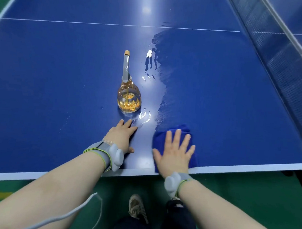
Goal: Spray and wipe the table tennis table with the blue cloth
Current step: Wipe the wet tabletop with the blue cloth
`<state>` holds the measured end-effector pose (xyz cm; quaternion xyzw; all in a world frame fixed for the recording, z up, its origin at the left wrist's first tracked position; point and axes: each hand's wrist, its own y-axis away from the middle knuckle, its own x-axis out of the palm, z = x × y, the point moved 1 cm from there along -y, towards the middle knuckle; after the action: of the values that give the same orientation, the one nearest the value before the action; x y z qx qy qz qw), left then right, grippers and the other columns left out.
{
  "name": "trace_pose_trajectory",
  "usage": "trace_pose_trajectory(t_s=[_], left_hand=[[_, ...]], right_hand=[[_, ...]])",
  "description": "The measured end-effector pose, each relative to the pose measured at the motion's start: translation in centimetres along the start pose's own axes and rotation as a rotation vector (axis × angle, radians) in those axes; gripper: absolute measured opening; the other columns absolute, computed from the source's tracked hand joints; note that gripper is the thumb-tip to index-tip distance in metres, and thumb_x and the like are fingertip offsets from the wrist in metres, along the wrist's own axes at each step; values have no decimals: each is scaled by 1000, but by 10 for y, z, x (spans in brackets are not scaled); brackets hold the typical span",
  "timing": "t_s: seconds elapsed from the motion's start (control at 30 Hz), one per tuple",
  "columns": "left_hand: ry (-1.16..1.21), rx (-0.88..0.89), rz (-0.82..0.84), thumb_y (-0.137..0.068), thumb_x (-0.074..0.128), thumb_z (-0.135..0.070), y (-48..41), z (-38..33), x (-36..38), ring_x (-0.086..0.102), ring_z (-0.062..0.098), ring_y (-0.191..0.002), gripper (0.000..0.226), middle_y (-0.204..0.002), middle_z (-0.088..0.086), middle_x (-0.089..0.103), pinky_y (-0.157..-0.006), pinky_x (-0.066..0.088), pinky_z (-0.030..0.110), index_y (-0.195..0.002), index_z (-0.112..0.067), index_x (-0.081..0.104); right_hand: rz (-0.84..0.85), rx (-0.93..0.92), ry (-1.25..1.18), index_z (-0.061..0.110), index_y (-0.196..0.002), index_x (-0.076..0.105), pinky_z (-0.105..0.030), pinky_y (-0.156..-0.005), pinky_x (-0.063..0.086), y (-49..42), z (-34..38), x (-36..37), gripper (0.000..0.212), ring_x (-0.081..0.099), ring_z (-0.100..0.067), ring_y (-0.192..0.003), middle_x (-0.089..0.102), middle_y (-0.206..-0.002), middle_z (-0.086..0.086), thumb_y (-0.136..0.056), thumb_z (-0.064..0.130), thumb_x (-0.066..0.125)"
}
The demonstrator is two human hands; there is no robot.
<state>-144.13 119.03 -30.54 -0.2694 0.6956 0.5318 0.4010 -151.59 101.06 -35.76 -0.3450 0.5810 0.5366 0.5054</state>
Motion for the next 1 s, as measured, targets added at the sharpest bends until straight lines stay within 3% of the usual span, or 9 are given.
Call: trace_pose_trajectory(t_s=[0.1,0.23,0.27,0.37,0.5,0.63,0.73,0.83,1.0], left_hand=[[28,-86,-94,-83,64,-37,2,14,-1,10,28,-145,69,-157,4,15,-108,31,43,-143,-22,33],[151,-236,-139,-86,64,-27,1,32,-11,6,31,-146,71,-159,6,7,-112,27,43,-145,-17,26],[209,-258,-164,-86,64,-26,1,34,-15,6,31,-147,74,-160,6,5,-114,26,44,-147,-16,23],[415,-262,-278,-88,64,-31,-2,36,-29,7,28,-147,82,-160,7,3,-116,19,41,-151,-14,13],[646,-206,-408,-87,65,-37,-8,28,-48,9,21,-148,88,-161,5,2,-116,19,38,-152,-17,8],[797,-182,-506,-87,65,-34,-24,20,-63,15,18,-146,84,-159,2,14,-116,23,38,-151,-17,14],[906,-151,-620,-87,65,-30,-34,15,-76,41,10,-126,63,-143,-5,40,-102,35,31,-142,-23,35],[994,-139,-697,-89,63,-23,-40,10,-91,45,3,-99,41,-121,-10,51,-87,34,20,-127,-23,49],[992,-151,-643,-92,58,-24,-56,13,-106,54,14,-98,25,-112,-11,56,-88,41,28,-117,-19,53]], right_hand=[[60,-292,55,16,-144,47,-70,-106,15,8,43,8,85,32,-52,-137,39,-152,-17,-76,67,32],[103,-607,164,28,-154,24,-69,-111,0,-4,50,-1,88,5,-46,-147,11,-164,-7,-78,71,19],[101,-628,168,31,-153,27,-70,-111,6,-10,44,-3,87,10,-45,-147,16,-163,-5,-77,72,21],[98,-423,108,33,-146,43,-70,-106,27,-34,17,-14,81,31,-44,-141,36,-156,-3,-77,73,31],[21,-54,68,36,-155,9,-62,-115,4,-68,-39,-30,78,-4,-37,-149,-3,-165,2,-89,73,28],[30,136,-4,30,-157,-1,-64,-115,3,-81,-52,-38,79,-12,-39,-148,-13,-164,-2,-93,69,27],[32,149,-31,24,-156,-4,-67,-114,1,-83,-33,-38,83,-14,-43,-147,-14,-163,-8,-93,68,27],[42,72,-31,22,-156,-4,-67,-113,-1,-91,-17,-37,85,-15,-45,-146,-14,-163,-10,-93,69,28],[106,-175,30,24,-157,-2,-69,-111,-4,-105,20,-40,90,-16,-47,-145,-17,-162,-9,-87,75,21]])
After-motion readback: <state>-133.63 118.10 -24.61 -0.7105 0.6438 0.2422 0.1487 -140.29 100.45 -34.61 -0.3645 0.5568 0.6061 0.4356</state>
